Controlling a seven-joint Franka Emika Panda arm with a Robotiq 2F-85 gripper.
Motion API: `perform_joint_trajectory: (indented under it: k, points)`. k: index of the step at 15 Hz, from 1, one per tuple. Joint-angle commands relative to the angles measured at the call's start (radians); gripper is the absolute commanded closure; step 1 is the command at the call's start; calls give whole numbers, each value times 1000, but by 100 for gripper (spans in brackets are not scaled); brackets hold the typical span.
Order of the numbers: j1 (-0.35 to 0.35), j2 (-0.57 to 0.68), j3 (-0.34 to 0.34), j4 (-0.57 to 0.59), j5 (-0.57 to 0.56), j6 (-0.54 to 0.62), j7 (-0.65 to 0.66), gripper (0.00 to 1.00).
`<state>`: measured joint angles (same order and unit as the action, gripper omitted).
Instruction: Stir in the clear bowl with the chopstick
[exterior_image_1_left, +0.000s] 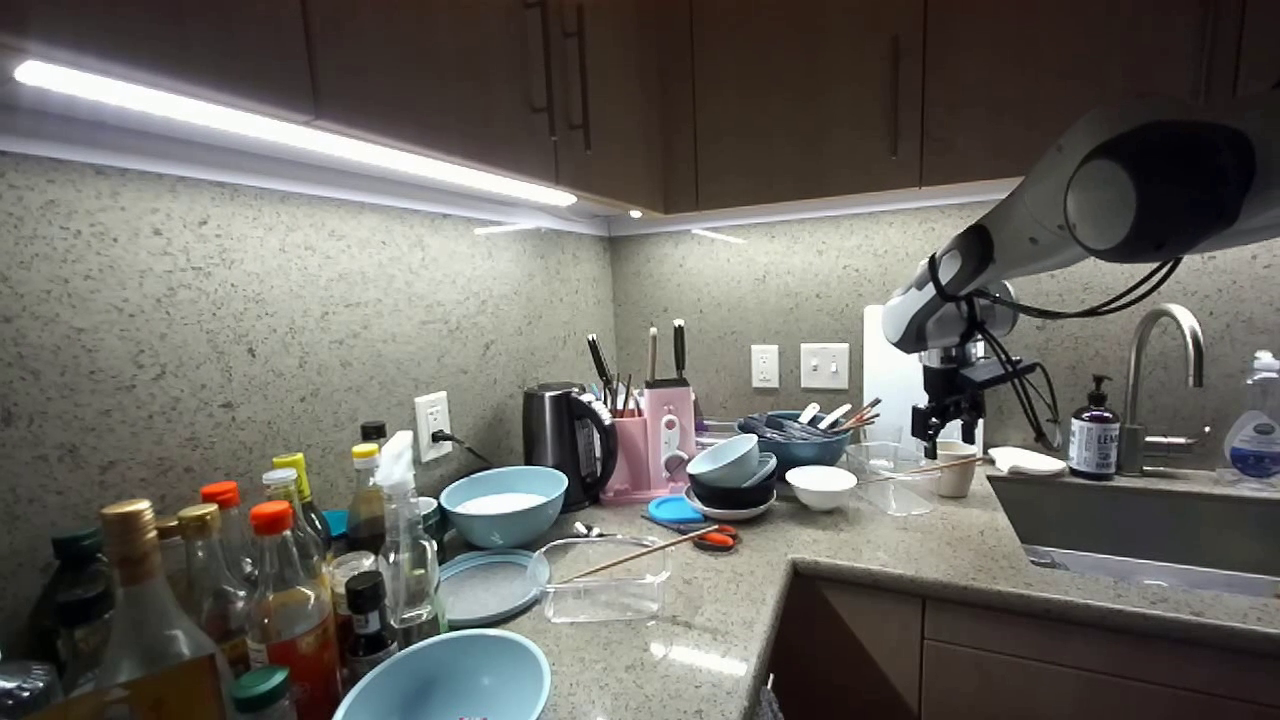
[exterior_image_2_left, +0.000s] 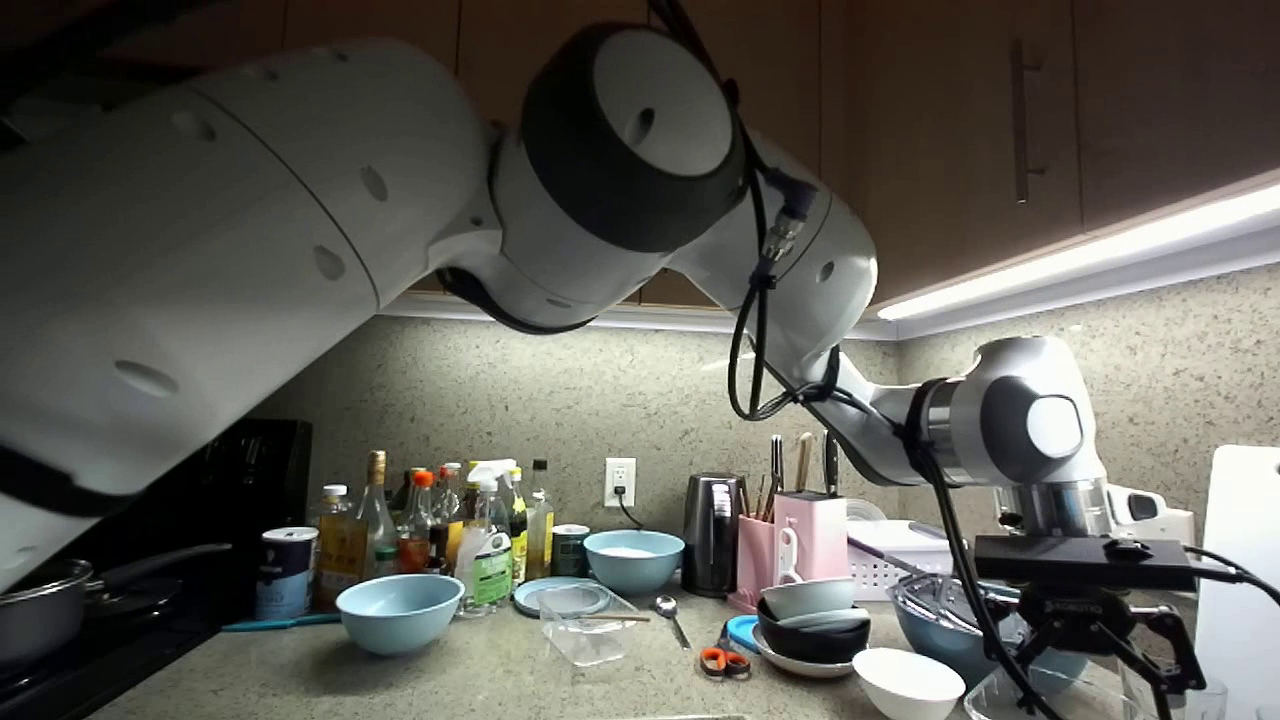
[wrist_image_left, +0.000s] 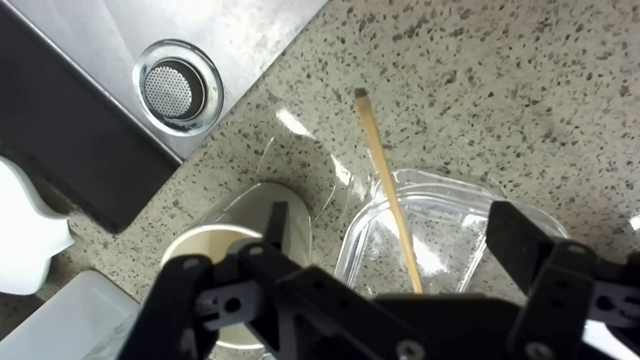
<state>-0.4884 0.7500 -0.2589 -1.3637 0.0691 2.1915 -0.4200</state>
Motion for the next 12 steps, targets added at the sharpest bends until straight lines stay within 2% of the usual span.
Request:
perform_joint_trajectory:
  k: [1, 3, 5, 6, 12]
  points:
    - [-31, 41, 36, 97, -22, -147, 18, 0]
    - [-34, 54, 42, 128, -21, -221, 19, 0]
    - [-38, 70, 46, 163, -20, -294, 18, 4]
    - [-42, 79, 47, 183, -18, -339, 23, 24]
    - [-91, 119, 68, 285, 15, -528, 21, 63]
